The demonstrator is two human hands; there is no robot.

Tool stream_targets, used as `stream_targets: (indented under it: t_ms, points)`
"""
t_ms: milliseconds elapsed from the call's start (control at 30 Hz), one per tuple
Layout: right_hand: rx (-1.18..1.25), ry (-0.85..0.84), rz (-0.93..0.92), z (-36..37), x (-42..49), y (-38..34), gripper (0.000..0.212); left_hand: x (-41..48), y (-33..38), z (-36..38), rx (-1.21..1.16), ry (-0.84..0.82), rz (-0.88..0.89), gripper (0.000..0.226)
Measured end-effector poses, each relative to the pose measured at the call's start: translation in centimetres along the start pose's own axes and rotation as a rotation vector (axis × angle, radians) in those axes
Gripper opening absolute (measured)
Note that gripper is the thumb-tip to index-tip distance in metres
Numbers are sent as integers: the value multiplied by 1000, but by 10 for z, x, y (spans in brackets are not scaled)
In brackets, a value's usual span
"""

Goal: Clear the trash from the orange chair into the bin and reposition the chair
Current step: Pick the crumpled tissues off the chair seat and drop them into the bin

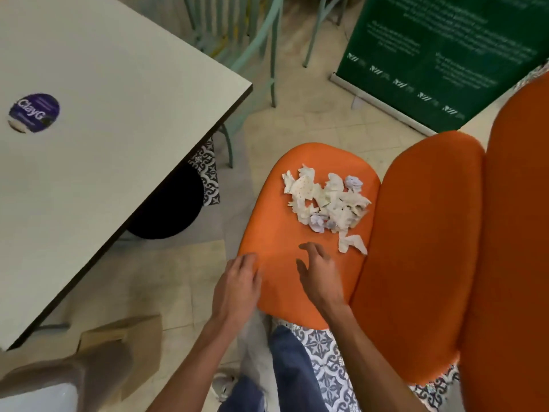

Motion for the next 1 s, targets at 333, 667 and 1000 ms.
stream_targets:
  t_ms: [333, 667, 1000]
  points:
    - [-160, 150, 127, -24, 147, 60, 47, 149, 22, 85, 15, -72, 94, 29]
    - [-230, 17, 30, 20, 212, 78, 59, 264, 2, 180, -21, -170, 116, 59]
    - [-46, 121, 22, 9, 212, 89, 43, 264, -21, 191, -67, -85, 47, 16]
Point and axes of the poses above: each hand's wrist, its own x-axis towards the middle knuckle, its own z-axis out of the palm, y = z × x, the point moved 8 cm from there along x, towards the middle knuckle, and after that the axes turned 12 degrees about z, right-handed, at the moved point
